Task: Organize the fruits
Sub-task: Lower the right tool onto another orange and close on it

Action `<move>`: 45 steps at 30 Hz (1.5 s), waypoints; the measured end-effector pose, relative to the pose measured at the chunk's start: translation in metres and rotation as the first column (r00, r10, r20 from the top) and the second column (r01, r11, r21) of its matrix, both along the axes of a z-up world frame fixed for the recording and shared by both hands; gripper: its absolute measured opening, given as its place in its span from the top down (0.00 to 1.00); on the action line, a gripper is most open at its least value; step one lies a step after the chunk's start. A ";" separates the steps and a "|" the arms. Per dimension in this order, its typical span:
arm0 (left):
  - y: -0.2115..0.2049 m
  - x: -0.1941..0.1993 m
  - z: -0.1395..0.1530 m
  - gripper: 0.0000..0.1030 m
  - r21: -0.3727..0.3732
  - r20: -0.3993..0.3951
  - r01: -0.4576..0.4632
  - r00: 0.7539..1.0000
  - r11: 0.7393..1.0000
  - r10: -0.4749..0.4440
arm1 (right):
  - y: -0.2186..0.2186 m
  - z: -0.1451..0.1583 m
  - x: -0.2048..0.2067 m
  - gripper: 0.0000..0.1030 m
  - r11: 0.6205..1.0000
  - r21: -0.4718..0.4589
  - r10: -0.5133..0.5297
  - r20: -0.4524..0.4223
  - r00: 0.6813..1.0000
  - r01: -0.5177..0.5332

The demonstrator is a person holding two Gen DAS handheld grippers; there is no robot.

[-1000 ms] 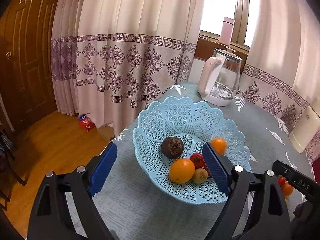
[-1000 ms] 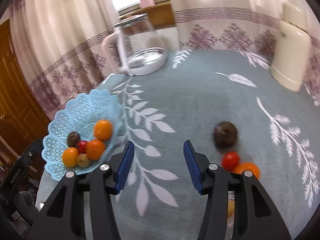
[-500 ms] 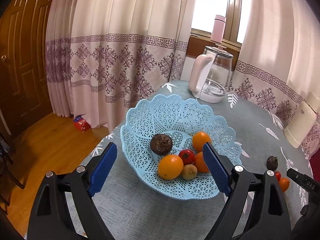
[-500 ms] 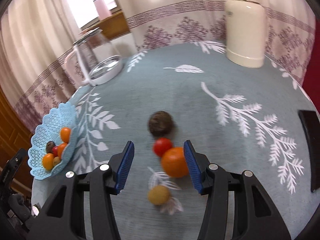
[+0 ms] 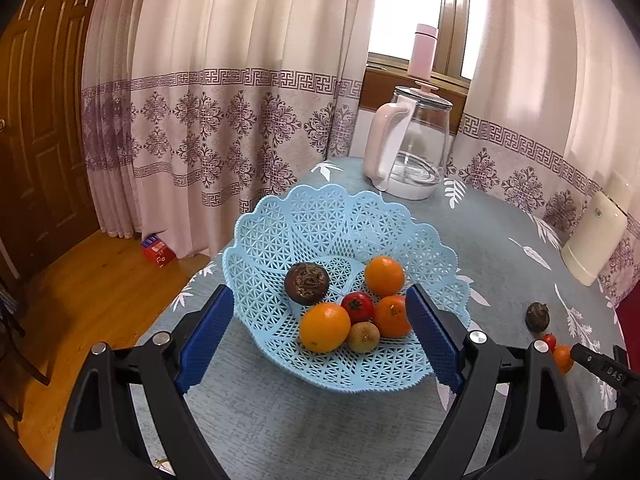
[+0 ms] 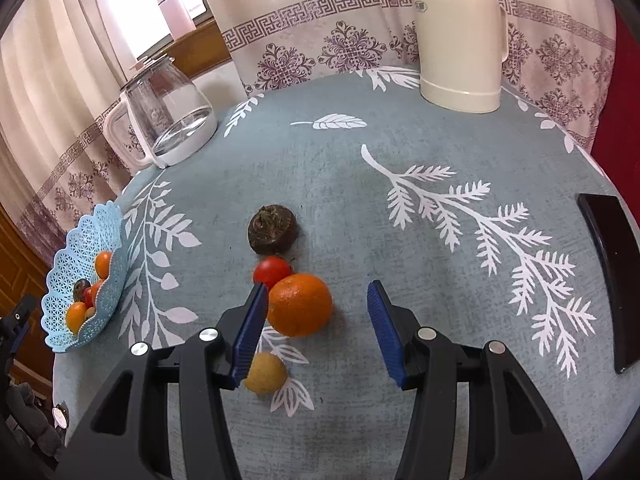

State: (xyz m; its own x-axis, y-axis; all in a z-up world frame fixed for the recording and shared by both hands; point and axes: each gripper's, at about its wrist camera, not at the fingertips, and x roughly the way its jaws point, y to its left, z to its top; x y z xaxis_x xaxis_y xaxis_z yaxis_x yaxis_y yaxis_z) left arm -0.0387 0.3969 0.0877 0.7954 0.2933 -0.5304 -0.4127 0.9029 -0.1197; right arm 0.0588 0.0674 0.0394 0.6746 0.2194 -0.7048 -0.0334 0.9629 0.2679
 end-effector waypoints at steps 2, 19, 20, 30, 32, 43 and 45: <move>-0.001 0.000 0.000 0.14 0.002 -0.001 0.006 1.000 1.000 -0.006 | 0.003 -0.001 0.001 0.49 1.000 -0.002 0.011 -0.003 1.000 -0.011; -0.011 0.002 -0.001 0.14 0.021 -0.012 0.025 1.000 0.999 -0.025 | 0.013 -0.022 0.016 0.53 0.998 -0.003 0.055 -0.049 0.997 -0.055; -0.012 0.002 -0.001 0.14 0.023 -0.013 0.027 1.000 0.999 -0.027 | 0.012 -0.022 0.017 0.55 0.998 0.002 0.058 -0.049 0.997 -0.058; -0.038 0.005 -0.004 0.14 0.076 -0.026 0.074 0.997 0.994 -0.073 | 0.012 -0.020 0.011 0.61 0.996 0.010 0.091 -0.035 0.995 -0.091; -0.043 0.005 -0.005 0.14 0.081 -0.031 0.086 0.996 0.993 -0.083 | 0.008 -0.018 0.008 0.61 0.996 0.011 0.085 -0.032 0.996 -0.085; -0.078 0.018 0.006 0.14 0.122 -0.037 0.170 0.985 0.978 -0.167 | -0.023 -0.011 -0.004 0.61 0.999 -0.020 0.034 0.009 0.999 -0.034; -0.088 0.022 0.007 0.14 0.130 -0.042 0.191 0.981 0.973 -0.187 | -0.026 -0.010 -0.006 0.61 0.999 -0.023 0.032 0.016 0.999 -0.031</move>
